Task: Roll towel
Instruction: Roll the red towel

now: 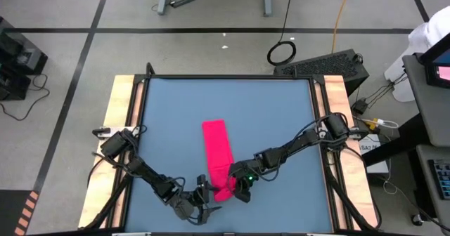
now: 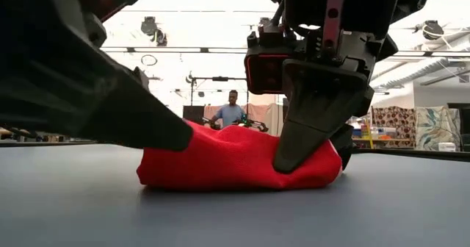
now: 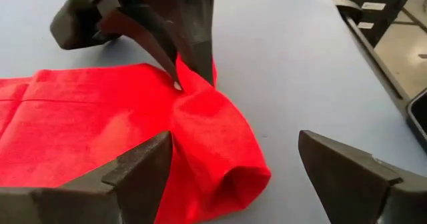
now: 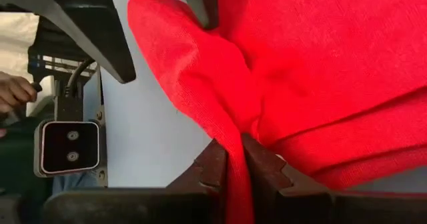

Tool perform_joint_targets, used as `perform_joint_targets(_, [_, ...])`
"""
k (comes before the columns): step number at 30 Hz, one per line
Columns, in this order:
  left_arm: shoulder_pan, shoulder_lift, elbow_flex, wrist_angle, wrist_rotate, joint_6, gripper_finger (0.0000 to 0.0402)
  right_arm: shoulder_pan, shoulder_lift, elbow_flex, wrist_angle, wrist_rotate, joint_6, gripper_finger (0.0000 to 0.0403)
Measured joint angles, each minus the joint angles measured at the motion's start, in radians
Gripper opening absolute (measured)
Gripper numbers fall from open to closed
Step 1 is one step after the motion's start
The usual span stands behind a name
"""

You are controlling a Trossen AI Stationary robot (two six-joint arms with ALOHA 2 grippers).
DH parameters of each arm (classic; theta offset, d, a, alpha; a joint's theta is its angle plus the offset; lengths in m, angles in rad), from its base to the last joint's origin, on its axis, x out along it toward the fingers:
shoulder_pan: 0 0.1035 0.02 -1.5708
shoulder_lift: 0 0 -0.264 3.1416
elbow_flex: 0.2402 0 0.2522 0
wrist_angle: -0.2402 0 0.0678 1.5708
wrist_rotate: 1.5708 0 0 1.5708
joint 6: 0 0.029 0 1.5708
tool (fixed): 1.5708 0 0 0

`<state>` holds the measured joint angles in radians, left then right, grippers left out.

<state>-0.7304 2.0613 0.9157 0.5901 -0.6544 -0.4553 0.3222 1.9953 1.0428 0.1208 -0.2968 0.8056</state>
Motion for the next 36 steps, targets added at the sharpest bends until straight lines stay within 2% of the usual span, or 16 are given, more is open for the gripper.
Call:
perform_joint_targets(4, [0.012,0.000,0.001,0.002,-0.006,-0.009,0.0297,0.000,-0.001,0.000,0.000,0.004,0.028,0.0029])
perform_joint_targets(8, [0.025,0.000,0.001,-0.011,-0.006,-0.056,0.0234,0.000,-0.001,0.000,0.000,0.009,0.050,0.0029])
perform_joint_targets(12, [0.029,-0.001,0.001,-0.021,0.011,-0.089,0.0125,0.000,-0.002,0.000,0.000,0.034,0.059,0.0029])
perform_joint_targets(15, [0.025,-0.001,0.001,-0.052,0.080,-0.153,0.0030,0.008,-0.002,0.000,0.000,0.054,0.069,0.0029])
perform_joint_targets(16, [0.024,-0.001,0.001,-0.067,0.085,-0.182,0.0018,0.012,-0.002,0.001,0.000,0.065,0.068,0.0029])
perform_joint_targets(19, [0.020,-0.003,0.003,-0.126,0.087,-0.277,0.0020,0.024,-0.007,0.001,0.000,0.096,0.055,0.0035])
perform_joint_targets(22, [0.014,-0.006,-0.002,-0.141,0.087,-0.307,0.0017,0.041,-0.017,0.001,-0.004,0.127,0.010,0.0054])
perform_joint_targets(26, [0.014,-0.008,-0.015,-0.134,0.098,-0.352,0.0008,0.071,-0.051,0.000,-0.035,0.144,-0.083,0.0100])
perform_joint_targets(29, [0.024,-0.010,-0.022,-0.119,0.152,-0.387,0.0007,0.098,-0.097,0.000,-0.069,0.179,-0.157,0.0138])
perform_joint_targets(33, [0.036,-0.012,-0.023,-0.121,0.191,-0.428,0.0013,0.151,-0.152,0.000,-0.138,0.329,-0.346,0.0179])
perform_joint_targets(36, [0.047,-0.012,-0.023,-0.125,0.210,-0.468,0.0013,0.215,-0.162,0.000,-0.115,0.455,-0.523,0.0195])
